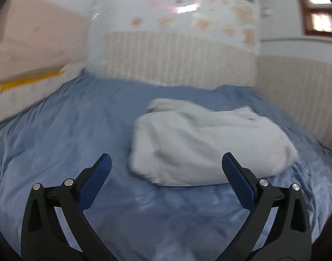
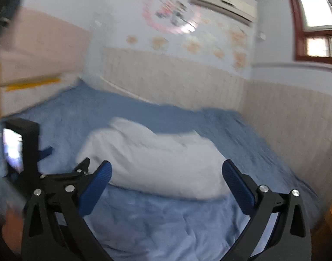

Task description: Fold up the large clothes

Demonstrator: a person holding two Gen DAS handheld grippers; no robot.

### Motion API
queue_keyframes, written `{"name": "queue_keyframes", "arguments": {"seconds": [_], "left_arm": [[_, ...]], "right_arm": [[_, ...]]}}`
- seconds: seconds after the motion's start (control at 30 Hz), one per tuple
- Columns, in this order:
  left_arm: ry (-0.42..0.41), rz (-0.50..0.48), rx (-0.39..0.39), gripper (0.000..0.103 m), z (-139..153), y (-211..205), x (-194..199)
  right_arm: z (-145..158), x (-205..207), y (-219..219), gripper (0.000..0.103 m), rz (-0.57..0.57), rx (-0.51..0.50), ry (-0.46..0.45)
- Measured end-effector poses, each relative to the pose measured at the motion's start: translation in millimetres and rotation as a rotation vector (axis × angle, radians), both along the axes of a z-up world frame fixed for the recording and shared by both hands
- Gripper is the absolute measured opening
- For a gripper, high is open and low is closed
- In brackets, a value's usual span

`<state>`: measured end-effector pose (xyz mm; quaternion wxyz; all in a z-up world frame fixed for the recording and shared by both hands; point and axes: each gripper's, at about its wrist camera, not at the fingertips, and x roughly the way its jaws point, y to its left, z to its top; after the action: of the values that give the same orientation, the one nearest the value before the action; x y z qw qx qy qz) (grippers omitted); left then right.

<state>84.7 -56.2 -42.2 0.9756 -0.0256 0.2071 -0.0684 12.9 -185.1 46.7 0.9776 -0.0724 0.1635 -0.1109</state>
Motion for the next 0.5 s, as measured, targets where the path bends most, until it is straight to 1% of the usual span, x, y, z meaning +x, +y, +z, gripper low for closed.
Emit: {"name": "queue_keyframes", "arguments": {"seconds": [0.03,0.07,0.1,0.13,0.17,0.2,0.27,0.3,0.4,0.43,0.47,0.5], "left_arm": [[0.008,0.031,0.012,0.1,-2,11,7],[0.045,0.058,0.012,0.1,-4,24,18],[0.08,0.072,-0.008,0.1,-5,34,24],[0.097,0.083,-0.035,0.1,-2,46,26],[0.079,0.088,-0.039,0.1,0,49,22],[0.038,0.092,-0.024,0.1,4,53,15],[-0.043,0.101,0.029,0.1,11,47,0],[-0.067,0.104,0.041,0.1,12,41,-5],[-0.119,0.075,0.039,0.1,15,26,-17],[-0.14,0.063,0.048,0.1,18,21,-20],[-0.153,0.057,0.058,0.1,22,18,-22],[-0.16,0.042,0.071,0.1,24,15,-23]], "right_arm": [[5,7,-8,0.101,0.014,-0.021,0.029],[9,13,-15,0.101,0.007,-0.041,0.049],[13,18,-26,0.101,-0.011,-0.05,0.056],[16,22,-36,0.101,-0.029,-0.036,0.049],[18,21,-44,0.101,-0.045,-0.014,0.041],[17,21,-61,0.101,-0.086,0.057,0.02],[9,17,-85,0.101,-0.139,0.177,0.002],[3,12,-92,0.101,-0.155,0.211,-0.008],[-18,-8,-100,0.101,-0.227,0.261,-0.05],[-22,-12,-101,0.101,-0.232,0.287,-0.05],[-20,-15,-99,0.101,-0.232,0.286,-0.06],[-14,-22,-95,0.101,-0.226,0.269,-0.089]]}}
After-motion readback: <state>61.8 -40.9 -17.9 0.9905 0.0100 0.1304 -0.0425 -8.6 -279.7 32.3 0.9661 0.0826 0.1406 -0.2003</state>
